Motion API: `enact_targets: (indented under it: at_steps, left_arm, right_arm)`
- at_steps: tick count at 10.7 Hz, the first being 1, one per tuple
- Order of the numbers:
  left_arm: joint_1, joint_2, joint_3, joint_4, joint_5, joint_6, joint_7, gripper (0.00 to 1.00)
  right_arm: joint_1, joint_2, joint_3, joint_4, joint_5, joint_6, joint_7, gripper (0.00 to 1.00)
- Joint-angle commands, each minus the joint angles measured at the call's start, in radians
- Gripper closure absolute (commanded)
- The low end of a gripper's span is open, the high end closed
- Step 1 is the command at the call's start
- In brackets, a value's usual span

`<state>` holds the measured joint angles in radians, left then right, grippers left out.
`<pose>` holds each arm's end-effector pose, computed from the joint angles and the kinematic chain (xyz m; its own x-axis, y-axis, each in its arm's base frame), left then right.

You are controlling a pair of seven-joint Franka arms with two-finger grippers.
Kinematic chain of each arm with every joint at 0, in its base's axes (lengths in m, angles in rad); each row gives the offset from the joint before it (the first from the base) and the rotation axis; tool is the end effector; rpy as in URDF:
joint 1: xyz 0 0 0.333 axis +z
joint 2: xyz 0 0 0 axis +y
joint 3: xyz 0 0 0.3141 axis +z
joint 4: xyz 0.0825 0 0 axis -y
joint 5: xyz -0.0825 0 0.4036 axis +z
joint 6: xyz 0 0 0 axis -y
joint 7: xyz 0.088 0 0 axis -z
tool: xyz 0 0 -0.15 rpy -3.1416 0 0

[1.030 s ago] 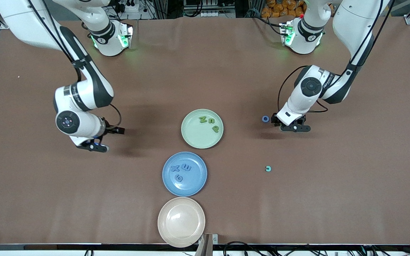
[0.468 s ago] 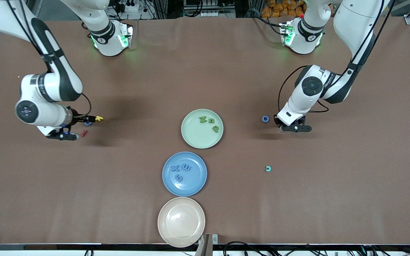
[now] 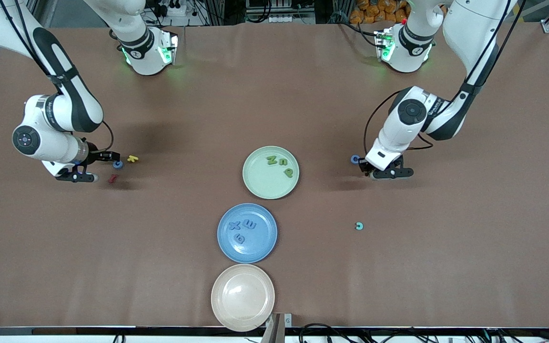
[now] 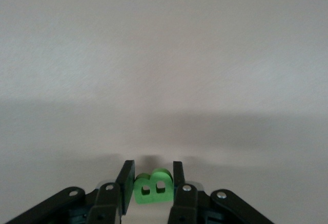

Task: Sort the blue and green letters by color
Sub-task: 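Grasp the B with the left gripper while the right gripper reaches blue G, then drop the B on the green plate while the right gripper grasps the G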

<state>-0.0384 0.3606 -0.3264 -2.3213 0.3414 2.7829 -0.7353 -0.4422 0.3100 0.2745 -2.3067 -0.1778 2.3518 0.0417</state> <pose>0.5027 -0.2143 0.1435 0.9882 0.0874 0.1261 0.0814 -0.9953 0.0518 0.4899 -0.0808 0.1370 0.9669 -0.0704 -0.2452 -0.0679 -0.9975 0.0188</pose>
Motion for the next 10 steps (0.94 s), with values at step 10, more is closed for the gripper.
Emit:
enact_targets:
  at_steps: [10]
  left_arm:
    - [-0.322,0.141,-0.089,0.318,0.025,-0.051,-0.740,1.00]
  right_arm:
    - [-0.015,0.052,0.017,-0.043,-0.005,0.126,-0.003,0.46]
